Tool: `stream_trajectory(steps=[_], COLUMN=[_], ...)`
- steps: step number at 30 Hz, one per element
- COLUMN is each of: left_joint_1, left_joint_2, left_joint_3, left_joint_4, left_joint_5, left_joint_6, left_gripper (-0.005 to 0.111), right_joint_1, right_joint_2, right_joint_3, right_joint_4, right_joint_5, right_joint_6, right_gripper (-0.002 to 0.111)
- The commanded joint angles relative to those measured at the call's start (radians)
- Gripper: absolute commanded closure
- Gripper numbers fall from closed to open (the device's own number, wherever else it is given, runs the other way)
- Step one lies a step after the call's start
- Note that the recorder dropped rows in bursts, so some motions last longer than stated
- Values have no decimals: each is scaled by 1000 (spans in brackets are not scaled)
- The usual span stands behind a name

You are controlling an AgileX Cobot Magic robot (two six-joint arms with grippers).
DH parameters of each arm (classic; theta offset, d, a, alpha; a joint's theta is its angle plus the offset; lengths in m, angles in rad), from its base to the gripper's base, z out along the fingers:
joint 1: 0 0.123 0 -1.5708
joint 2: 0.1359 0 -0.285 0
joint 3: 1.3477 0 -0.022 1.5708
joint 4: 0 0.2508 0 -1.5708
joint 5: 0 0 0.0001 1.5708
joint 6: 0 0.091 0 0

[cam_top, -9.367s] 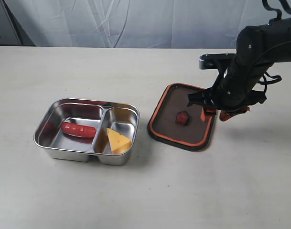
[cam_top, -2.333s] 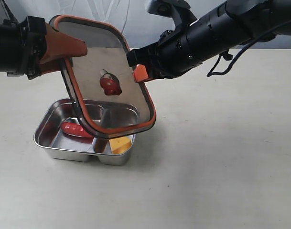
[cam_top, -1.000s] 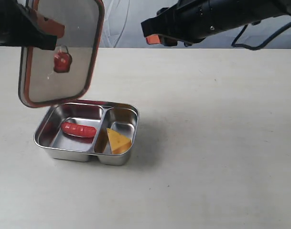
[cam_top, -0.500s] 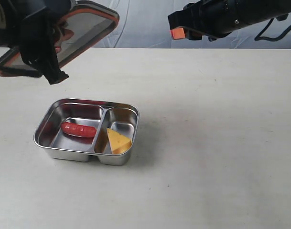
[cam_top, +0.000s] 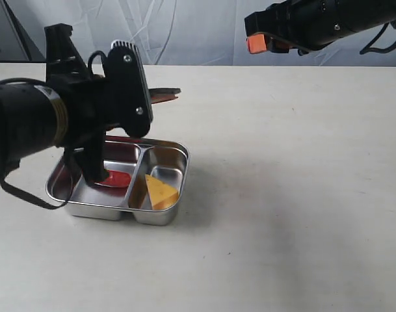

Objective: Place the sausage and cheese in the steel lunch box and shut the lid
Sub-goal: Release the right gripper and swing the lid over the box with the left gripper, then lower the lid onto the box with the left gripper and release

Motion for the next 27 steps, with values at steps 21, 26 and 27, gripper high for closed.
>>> stream_trajectory(steps=[21,26,27], left_joint_1=[-58,-58,-58], left_joint_2=[265,265,265], left_joint_3=[97,123,123], left_joint_4=[343,323,305], left_joint_5=[25,-36,-40], left_joint_6=[-302,-302,-302], left_gripper=[107,107,107], right_joint_1=[-5,-5,-5], right_joint_2=[-8,-8,-8], right_joint_3=[1,1,1], right_joint_4=[-7,-7,-7], right_joint_5=[53,53,55], right_joint_6=[4,4,4], right_gripper=[68,68,68])
